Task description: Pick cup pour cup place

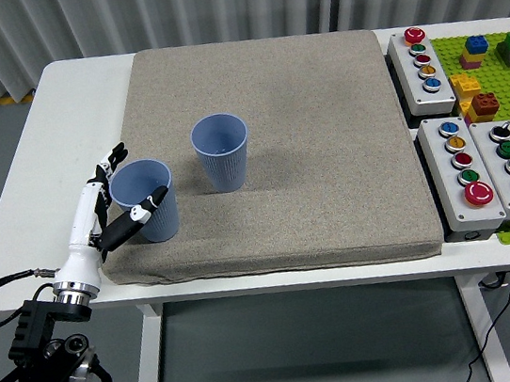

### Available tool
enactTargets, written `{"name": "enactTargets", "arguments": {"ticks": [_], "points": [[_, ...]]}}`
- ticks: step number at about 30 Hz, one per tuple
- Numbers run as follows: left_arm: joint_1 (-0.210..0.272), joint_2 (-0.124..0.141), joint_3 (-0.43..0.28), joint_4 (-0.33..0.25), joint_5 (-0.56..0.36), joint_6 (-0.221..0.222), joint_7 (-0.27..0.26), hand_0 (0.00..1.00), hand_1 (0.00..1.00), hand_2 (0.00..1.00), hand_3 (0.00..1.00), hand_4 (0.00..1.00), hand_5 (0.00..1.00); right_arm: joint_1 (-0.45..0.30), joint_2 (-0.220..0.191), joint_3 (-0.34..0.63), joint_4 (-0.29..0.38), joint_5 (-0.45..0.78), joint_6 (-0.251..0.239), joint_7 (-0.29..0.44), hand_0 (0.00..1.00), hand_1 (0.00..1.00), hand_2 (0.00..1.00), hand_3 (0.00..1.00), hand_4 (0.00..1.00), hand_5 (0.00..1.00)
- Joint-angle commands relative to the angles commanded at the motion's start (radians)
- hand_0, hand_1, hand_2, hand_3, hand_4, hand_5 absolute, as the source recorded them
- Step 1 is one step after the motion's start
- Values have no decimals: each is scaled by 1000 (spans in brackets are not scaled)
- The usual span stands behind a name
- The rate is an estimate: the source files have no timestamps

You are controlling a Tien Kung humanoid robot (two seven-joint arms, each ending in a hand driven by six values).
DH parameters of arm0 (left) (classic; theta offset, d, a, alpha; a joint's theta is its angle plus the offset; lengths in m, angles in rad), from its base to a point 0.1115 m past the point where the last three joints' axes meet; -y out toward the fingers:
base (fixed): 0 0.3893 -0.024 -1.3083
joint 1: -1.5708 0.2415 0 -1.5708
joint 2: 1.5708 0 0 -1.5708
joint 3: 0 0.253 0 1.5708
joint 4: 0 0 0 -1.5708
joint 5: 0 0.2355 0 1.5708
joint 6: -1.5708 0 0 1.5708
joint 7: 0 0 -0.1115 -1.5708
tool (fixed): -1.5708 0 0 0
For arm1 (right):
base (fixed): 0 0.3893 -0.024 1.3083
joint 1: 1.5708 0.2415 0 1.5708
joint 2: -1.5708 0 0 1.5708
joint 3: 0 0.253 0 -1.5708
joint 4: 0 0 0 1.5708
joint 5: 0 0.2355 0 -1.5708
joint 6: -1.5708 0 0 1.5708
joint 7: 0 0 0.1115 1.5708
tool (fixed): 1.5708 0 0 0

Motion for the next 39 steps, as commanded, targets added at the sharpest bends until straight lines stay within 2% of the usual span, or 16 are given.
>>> {"name": "enactTargets", "arguments": {"ticks": [11,12,25,29,30,35,36,39], "points": [[-4,-1,-23,7,1,0,1,827,858,980,959,995,505,-4,0,-1,-1,1,0,1,641,599,505,572,2,2],[-5,-1,-26,6,1,1,1,832,859,979,962,998,650,-4,0,-1,-1,0,0,1,641,599,506,572,2,2],[-3,9,-60,-33,5,-3,15,833,858,974,956,998,641,-8,-1,0,0,-4,1,0,641,599,506,572,2,2],[-14,11,-74,-24,-51,-16,12,833,858,974,956,998,641,-10,0,1,0,-6,0,-1,641,599,506,572,2,2],[-16,12,-76,-22,-68,-20,11,825,849,961,952,998,706,-11,0,1,0,-6,0,-1,641,599,506,573,2,2],[-41,12,-116,-15,-212,-63,-3,825,849,961,952,998,706,-11,1,0,0,-1,-2,-1,641,599,506,573,2,2],[-47,10,-126,-11,-241,-81,-2,838,851,941,933,928,998,-11,1,-1,0,0,-2,-1,641,599,506,572,2,2],[-61,3,-141,3,-323,-119,-3,838,851,941,933,928,998,-9,0,-2,-1,4,-3,1,641,599,506,572,2,2]]}}
